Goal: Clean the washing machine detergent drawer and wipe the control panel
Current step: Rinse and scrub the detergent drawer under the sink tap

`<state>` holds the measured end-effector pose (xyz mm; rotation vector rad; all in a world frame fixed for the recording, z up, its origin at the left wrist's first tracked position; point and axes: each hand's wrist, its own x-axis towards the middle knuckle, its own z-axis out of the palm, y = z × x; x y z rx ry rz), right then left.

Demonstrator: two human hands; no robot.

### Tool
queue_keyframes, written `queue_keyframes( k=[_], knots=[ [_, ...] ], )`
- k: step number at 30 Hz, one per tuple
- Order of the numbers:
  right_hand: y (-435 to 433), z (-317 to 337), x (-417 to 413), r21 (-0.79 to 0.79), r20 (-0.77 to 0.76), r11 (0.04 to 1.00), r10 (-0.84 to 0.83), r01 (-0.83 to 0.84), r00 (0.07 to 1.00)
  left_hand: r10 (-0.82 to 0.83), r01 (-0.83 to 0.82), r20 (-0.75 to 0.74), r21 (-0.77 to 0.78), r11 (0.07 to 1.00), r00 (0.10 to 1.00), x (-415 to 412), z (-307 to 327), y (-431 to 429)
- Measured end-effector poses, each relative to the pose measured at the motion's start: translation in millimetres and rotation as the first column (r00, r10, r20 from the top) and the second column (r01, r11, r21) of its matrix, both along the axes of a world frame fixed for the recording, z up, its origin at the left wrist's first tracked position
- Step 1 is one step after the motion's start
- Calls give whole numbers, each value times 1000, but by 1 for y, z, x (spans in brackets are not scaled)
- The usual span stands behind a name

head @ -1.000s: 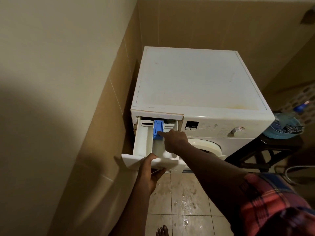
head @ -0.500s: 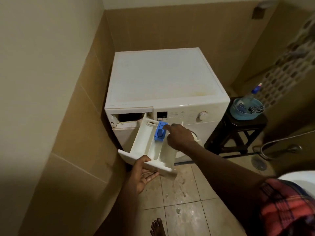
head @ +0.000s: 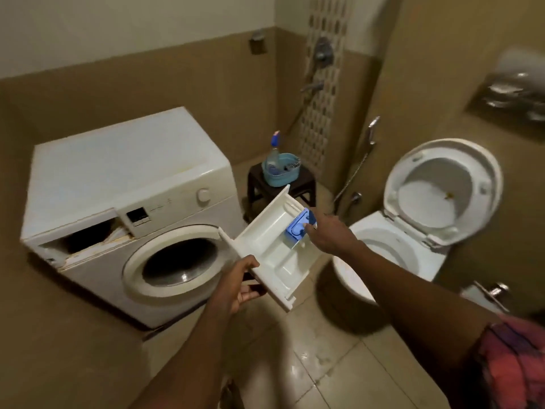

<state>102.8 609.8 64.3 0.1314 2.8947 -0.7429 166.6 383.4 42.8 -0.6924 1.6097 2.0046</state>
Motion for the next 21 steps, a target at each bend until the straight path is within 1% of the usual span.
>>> queue_keyframes(
  k=[4,8,11,13,16,19,21],
  knots=[
    [80,6,44,-11,18,979,-205,206,979,-139,138,-18,-43,990,990,5,10,65],
    [149,15,87,-14,33,948,-316,317,948,-294,293,-13,-56,955,956,12,18,127],
    [191,25,116,-18,48,903,-428,429,903,-414,410,-24,-84,908,910,14,27,170],
    [216,32,137,-18,68,865,-500,502,863,-521,514,-31,-123,849,853,13,32,200],
    [252,39,167,-17,105,793,-604,609,790,-681,670,-22,-162,725,732,6,43,244],
    [283,58,200,11,137,670,-736,743,662,-813,797,-12,-187,574,583,1,54,289],
    [301,74,219,12,131,604,-791,797,597,-868,849,-28,-195,491,495,2,60,320]
  ],
)
